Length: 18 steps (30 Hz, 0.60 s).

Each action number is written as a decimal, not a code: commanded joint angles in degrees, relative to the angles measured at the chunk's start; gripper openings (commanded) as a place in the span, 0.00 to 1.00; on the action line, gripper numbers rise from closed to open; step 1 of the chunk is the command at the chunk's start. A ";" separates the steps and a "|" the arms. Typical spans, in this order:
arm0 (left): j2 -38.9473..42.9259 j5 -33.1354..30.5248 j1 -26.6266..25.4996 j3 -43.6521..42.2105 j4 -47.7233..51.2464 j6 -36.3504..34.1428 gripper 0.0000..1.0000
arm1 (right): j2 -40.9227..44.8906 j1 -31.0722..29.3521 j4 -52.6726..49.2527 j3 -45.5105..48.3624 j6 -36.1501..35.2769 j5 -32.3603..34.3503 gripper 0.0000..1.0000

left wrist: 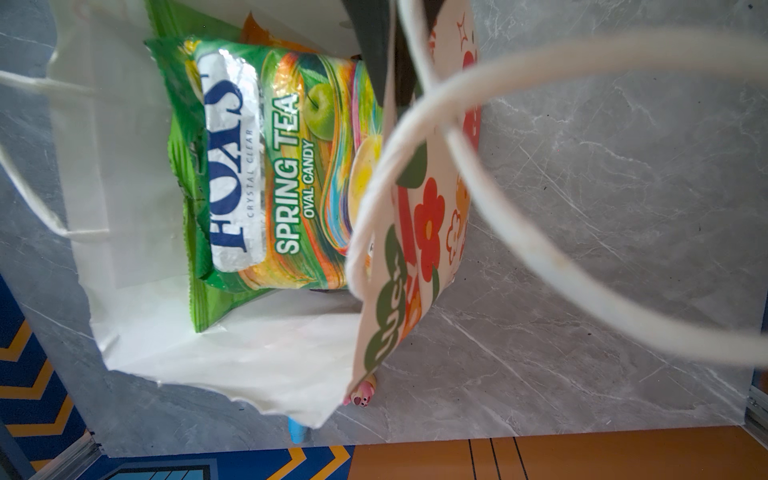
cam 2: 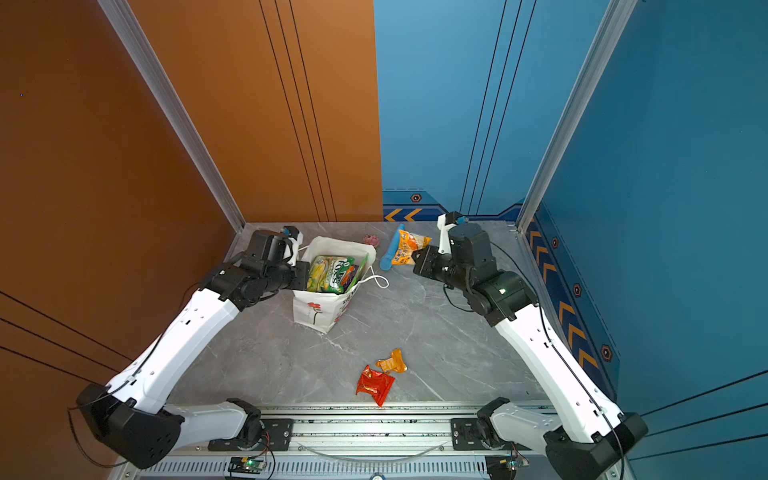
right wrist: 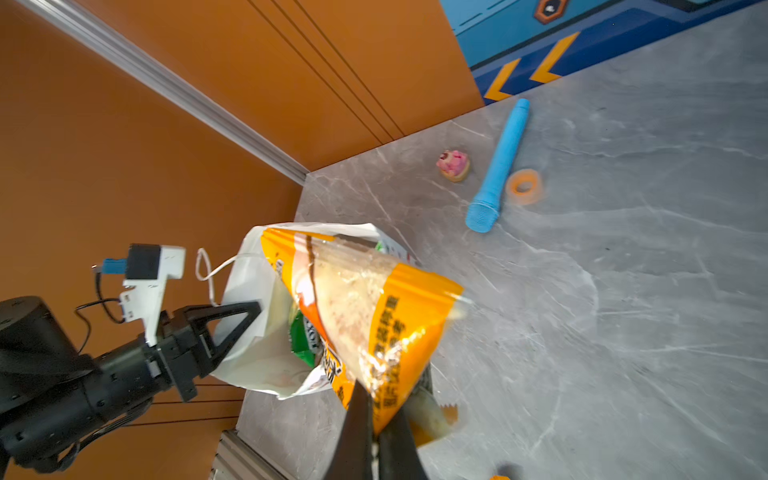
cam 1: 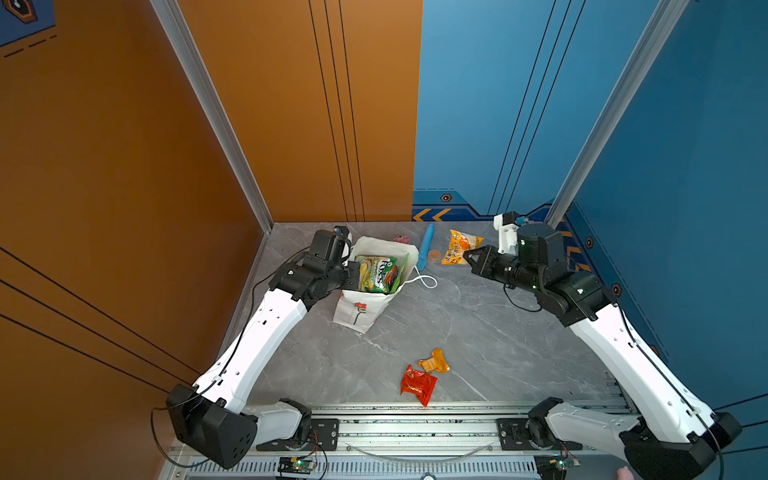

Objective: Place the snacks into the paper bag
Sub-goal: 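Lift the rice cracker pack and carry it toward the paper bag, then lower the rice cracker pack into the paper bag with the right gripper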

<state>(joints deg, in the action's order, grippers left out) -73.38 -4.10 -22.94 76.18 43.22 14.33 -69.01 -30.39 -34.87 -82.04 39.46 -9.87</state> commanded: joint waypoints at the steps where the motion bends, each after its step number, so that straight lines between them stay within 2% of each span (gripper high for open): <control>1: 1.32 -0.20 -0.35 0.29 -3.41 -1.41 0.00 | -3.66 -3.16 0.68 -4.26 -0.13 3.19 0.02; 12: 1.40 0.06 -0.33 0.37 -3.41 -1.41 0.00 | -15.51 -12.01 1.17 -14.30 -1.40 3.84 0.02; 18: 1.50 0.14 -0.38 0.37 -3.42 -1.41 0.00 | -20.72 -14.34 0.66 -17.69 -1.79 3.59 0.02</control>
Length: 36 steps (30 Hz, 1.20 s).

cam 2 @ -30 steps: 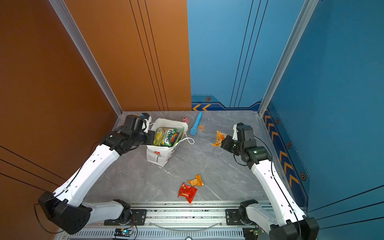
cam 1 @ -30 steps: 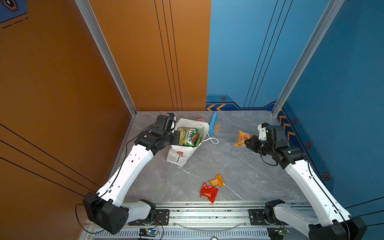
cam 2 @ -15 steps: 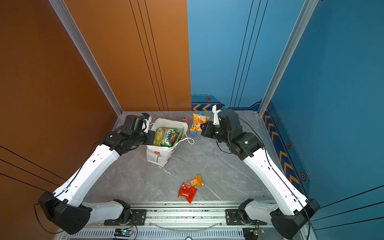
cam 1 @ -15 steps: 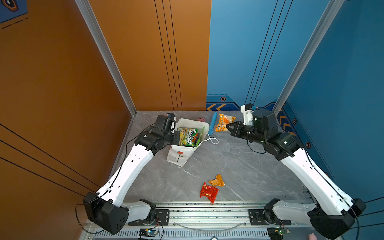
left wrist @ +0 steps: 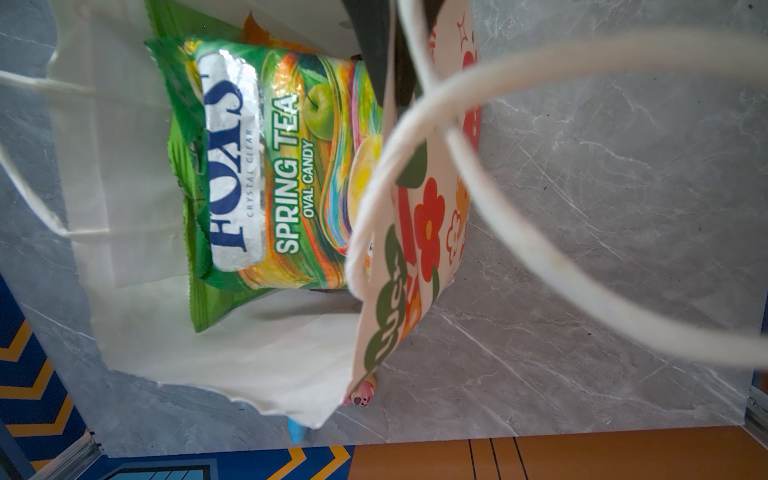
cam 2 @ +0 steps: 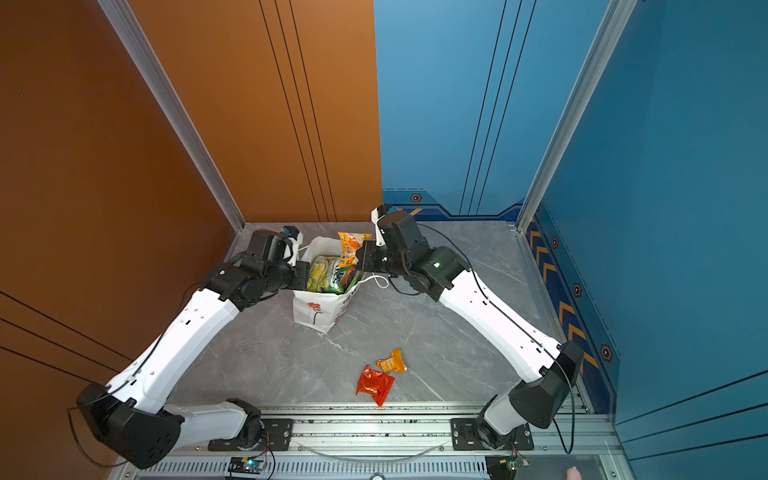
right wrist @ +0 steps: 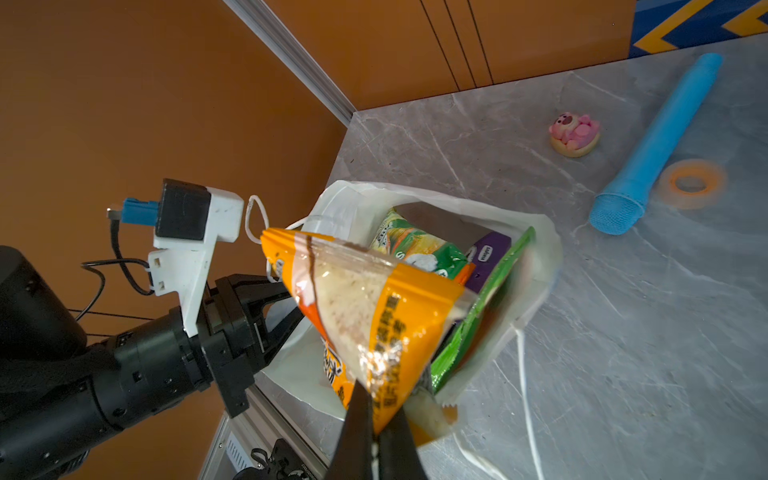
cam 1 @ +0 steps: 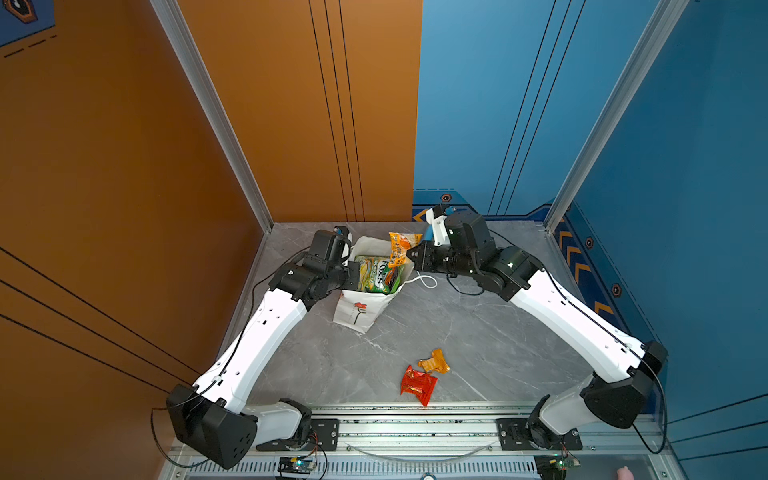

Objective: Place the snacks into the paper bag
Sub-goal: 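Lower the rice cracker pack into the paper bag with the right gripper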

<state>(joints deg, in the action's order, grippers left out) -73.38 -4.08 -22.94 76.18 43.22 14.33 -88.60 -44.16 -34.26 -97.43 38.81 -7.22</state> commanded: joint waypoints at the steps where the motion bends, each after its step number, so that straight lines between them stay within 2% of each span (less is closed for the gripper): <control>1: 1.58 0.12 -0.31 0.37 -3.42 -1.41 0.00 | -1.69 -0.93 0.31 -2.33 -1.12 0.98 0.02; 18: 1.76 0.82 -0.35 0.48 -3.47 -1.30 0.00 | -11.66 -2.77 -2.04 -6.43 -0.52 -1.04 0.02; 24: 1.87 0.65 -0.40 0.51 -3.46 -1.32 0.00 | -15.80 -3.25 -6.59 -10.04 -1.60 -0.18 0.02; 36: 1.81 0.57 -0.44 0.48 -3.43 -1.37 0.00 | -20.52 -2.52 -11.54 -11.44 -2.43 2.16 0.04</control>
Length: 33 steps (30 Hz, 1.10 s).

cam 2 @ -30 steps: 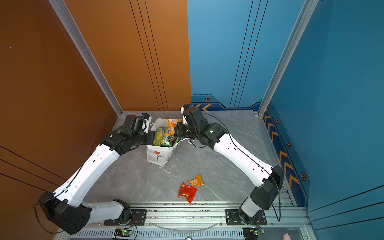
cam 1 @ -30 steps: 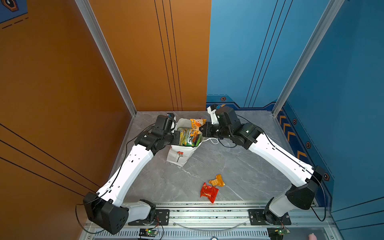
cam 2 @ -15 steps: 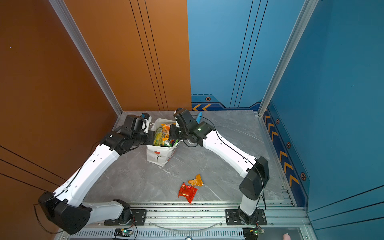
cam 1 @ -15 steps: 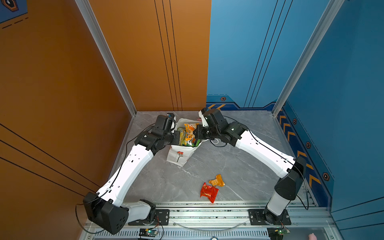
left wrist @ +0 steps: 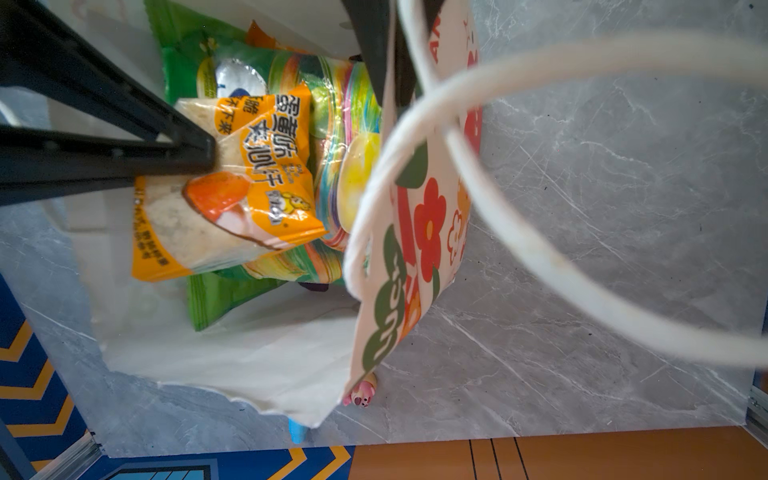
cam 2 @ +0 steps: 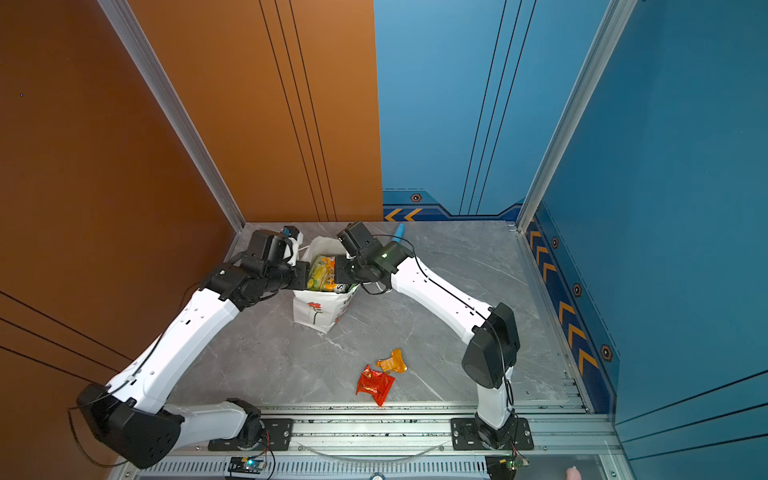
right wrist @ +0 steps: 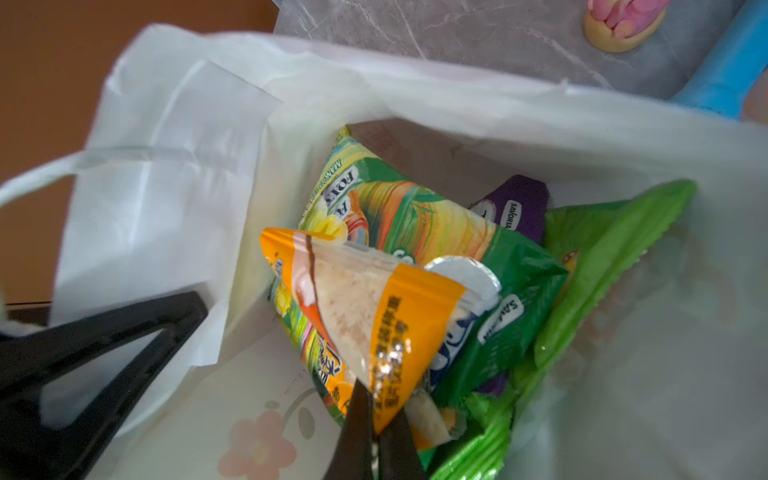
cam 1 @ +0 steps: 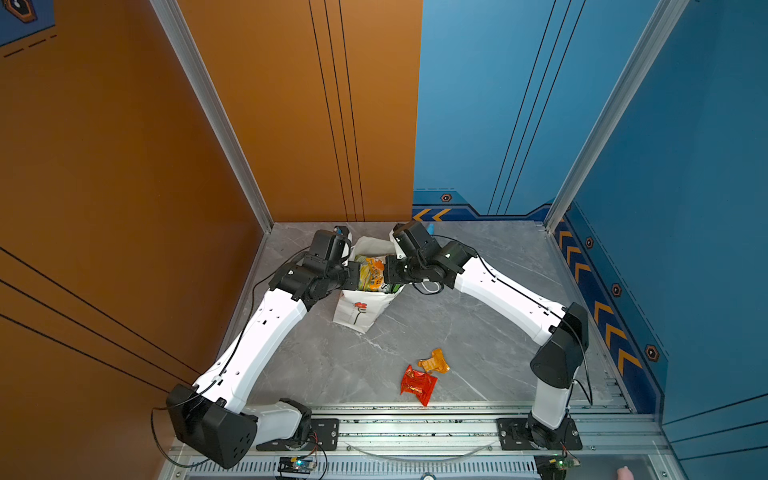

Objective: Place the snacks into the paper bag
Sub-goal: 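Lower the rice cracker pack into the paper bag with the right gripper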

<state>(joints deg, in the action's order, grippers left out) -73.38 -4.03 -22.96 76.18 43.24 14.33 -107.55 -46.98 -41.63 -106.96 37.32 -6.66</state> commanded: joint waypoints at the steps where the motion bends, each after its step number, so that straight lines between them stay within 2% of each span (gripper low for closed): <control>1: 1.74 0.52 -0.42 0.50 -3.47 -1.32 0.00 | -2.11 0.22 -4.69 -2.51 -1.02 1.60 0.04; 17: 1.92 0.53 -0.40 0.46 -3.52 -1.40 0.00 | -8.41 0.14 -10.36 -9.62 -2.21 2.18 0.07; 28: 1.82 0.60 -0.42 0.44 -3.54 -1.34 0.00 | -11.76 -1.62 -10.38 -14.35 -2.52 -1.43 0.08; 33: 1.96 0.36 -0.42 0.37 -3.52 -1.37 0.00 | -12.27 -0.96 -11.07 -14.53 -3.22 -1.46 0.18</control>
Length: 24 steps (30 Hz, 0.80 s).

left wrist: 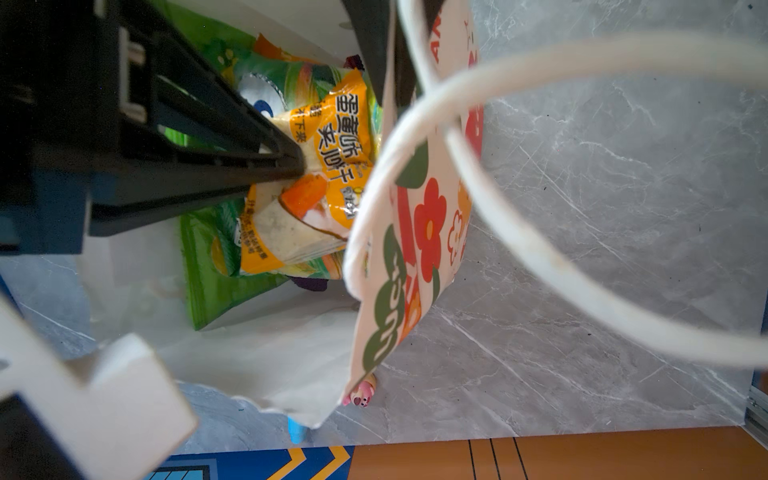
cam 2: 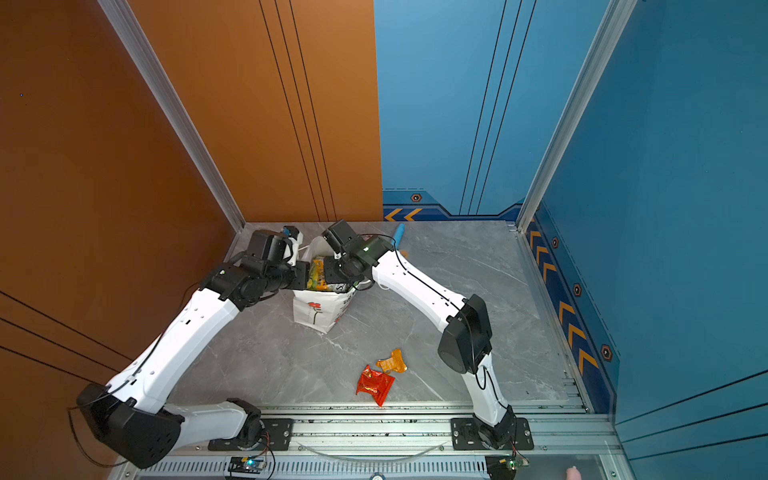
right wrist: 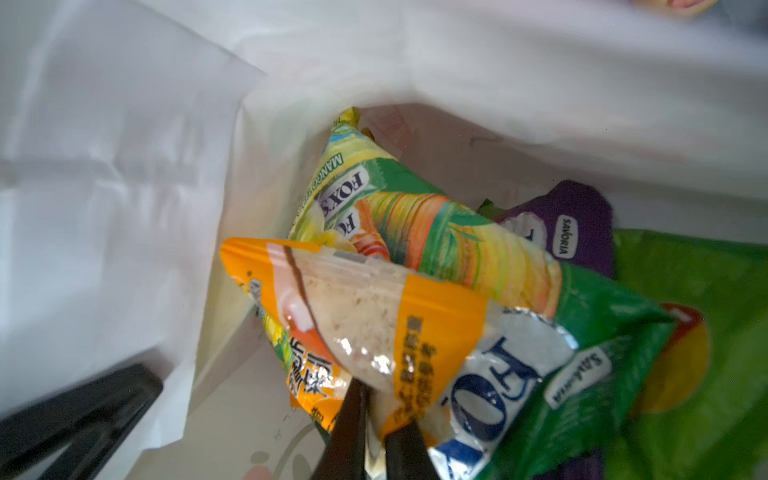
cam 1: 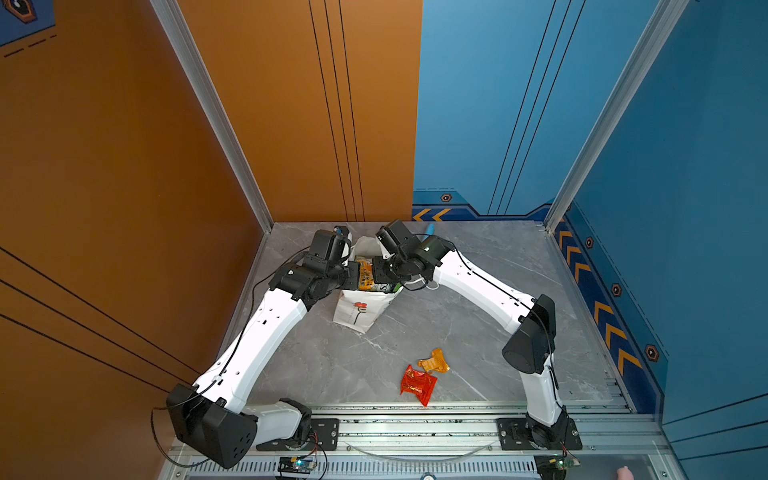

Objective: Place the snacks into the paper bag
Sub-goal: 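Lower the rice cracker pack into the paper bag with the right gripper, then open the right gripper and move it out toward the red snack pack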

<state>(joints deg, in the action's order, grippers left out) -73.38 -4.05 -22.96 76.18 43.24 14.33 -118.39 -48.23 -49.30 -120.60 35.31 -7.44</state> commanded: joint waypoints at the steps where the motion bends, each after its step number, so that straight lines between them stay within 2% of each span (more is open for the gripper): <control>1: 1.98 0.38 -0.41 0.37 -3.51 -1.41 0.00 | -1.01 0.71 -3.60 -0.66 -1.30 -0.86 0.21; 8: 1.86 0.54 -0.42 0.46 -3.51 -1.41 0.00 | 3.04 0.51 -3.33 -0.08 -1.87 0.22 0.38; 17: 1.82 0.36 -0.42 0.38 -3.46 -1.41 0.00 | 6.50 -0.88 -3.20 0.83 -1.82 1.28 0.44; 24: 1.67 0.23 -0.42 0.40 -3.43 -1.49 0.00 | 13.51 -1.62 -1.93 5.21 -2.26 3.89 0.46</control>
<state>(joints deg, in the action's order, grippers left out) -73.38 -4.05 -22.96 76.18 43.24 14.33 -108.79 -49.58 -50.54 -117.21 34.26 -6.09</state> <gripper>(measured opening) 0.046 0.459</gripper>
